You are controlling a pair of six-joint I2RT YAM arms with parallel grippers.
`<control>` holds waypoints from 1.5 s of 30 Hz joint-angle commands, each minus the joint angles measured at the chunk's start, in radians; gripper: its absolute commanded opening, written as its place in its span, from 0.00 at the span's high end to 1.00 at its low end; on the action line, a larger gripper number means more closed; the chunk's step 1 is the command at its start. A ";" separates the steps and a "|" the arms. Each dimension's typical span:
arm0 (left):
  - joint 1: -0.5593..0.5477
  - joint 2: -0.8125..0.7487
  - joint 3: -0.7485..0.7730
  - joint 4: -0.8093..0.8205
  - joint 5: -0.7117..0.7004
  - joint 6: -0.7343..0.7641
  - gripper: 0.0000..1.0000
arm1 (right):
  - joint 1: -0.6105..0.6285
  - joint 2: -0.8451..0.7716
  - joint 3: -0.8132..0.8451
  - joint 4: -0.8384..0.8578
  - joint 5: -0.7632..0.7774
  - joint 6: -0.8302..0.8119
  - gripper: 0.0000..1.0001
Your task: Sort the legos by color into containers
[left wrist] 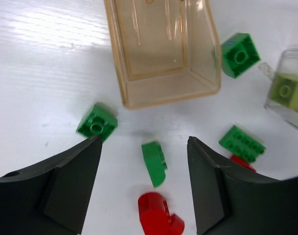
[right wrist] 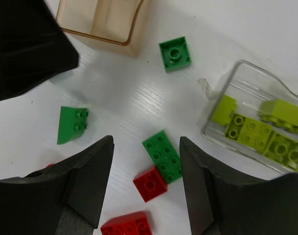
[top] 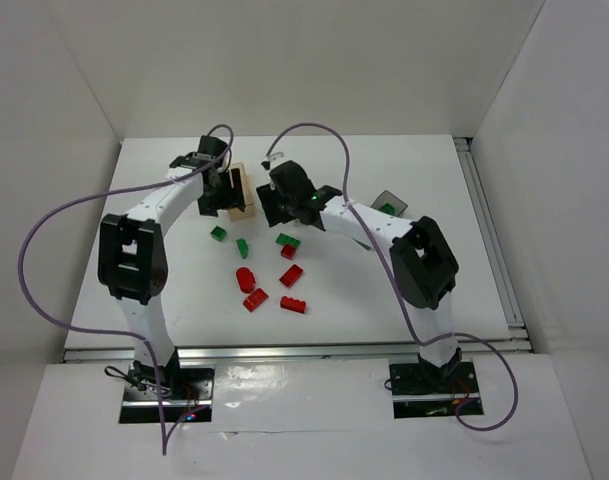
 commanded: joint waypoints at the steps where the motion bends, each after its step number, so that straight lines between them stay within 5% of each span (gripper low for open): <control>1: 0.021 -0.140 0.057 -0.093 -0.012 -0.012 0.19 | 0.032 0.053 0.085 0.068 -0.004 -0.038 0.37; 10: 0.117 -0.382 0.011 -0.159 -0.200 -0.041 0.20 | 0.032 0.297 0.301 0.032 0.093 -0.047 0.27; 15: 0.117 -0.553 -0.150 -0.023 -0.257 -0.093 0.20 | 0.032 0.338 0.314 0.047 0.168 -0.007 0.27; 31: 0.117 -0.551 -0.172 -0.001 -0.228 -0.096 0.20 | -0.027 0.501 0.399 0.073 0.196 0.013 0.20; 36: 0.117 -0.551 -0.172 -0.001 -0.228 -0.087 0.20 | -0.036 0.556 0.494 0.073 0.170 0.004 0.31; 40: 0.117 -0.551 -0.172 -0.001 -0.228 -0.087 0.20 | -0.036 0.548 0.505 0.084 0.157 -0.007 0.59; 45: 0.117 -0.542 -0.193 0.020 -0.181 -0.075 0.20 | -0.013 0.380 0.429 0.102 0.198 -0.007 0.65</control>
